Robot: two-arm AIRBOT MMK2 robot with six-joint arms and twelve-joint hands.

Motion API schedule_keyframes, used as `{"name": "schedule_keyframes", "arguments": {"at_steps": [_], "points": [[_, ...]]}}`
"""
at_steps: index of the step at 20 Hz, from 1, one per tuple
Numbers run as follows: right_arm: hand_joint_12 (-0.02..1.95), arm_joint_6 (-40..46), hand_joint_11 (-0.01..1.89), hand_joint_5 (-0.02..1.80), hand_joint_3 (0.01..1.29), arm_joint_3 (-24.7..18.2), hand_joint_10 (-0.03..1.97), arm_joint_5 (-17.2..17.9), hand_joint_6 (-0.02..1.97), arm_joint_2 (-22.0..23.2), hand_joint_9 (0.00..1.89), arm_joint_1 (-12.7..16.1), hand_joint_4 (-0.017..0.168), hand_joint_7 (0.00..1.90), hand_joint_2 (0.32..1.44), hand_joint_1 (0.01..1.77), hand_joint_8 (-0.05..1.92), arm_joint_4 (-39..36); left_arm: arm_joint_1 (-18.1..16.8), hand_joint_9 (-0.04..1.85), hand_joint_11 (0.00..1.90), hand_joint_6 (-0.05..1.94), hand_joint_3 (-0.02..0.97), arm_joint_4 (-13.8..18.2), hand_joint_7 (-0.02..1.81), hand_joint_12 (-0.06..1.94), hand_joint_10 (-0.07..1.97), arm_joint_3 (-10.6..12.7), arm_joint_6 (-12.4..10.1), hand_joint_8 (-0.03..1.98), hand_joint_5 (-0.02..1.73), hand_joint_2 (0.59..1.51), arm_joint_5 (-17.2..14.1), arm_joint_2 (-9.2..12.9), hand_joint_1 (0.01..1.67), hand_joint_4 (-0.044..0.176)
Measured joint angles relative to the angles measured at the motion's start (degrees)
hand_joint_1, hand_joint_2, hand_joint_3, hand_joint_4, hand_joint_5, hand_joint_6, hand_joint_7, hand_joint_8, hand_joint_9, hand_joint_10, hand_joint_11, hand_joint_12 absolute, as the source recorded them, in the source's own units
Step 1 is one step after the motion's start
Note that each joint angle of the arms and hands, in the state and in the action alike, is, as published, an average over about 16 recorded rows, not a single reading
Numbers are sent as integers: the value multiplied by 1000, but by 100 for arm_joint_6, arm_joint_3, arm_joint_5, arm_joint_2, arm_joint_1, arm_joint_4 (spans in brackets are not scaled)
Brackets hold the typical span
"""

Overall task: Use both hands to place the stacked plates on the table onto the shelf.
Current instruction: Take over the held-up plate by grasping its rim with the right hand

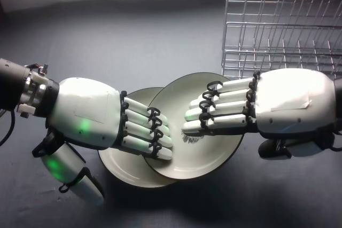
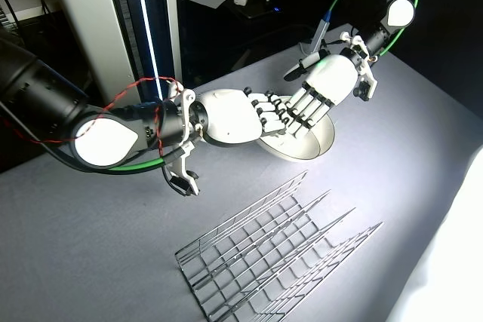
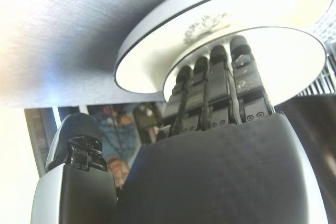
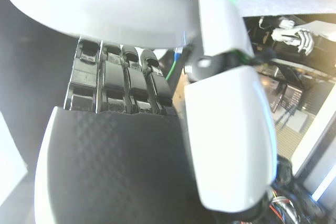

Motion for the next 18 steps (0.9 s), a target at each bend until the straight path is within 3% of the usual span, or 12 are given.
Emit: {"name": "schedule_keyframes", "arguments": {"at_steps": [18], "points": [[588,21,19,51,18,487,13,-331,19,-638,67,43,-7,22,1068,1359,12,57,-19,53,68,-21,8,-17,30,49,4,15,-7,-3,44,1185,-16,-5,14,-1]]}}
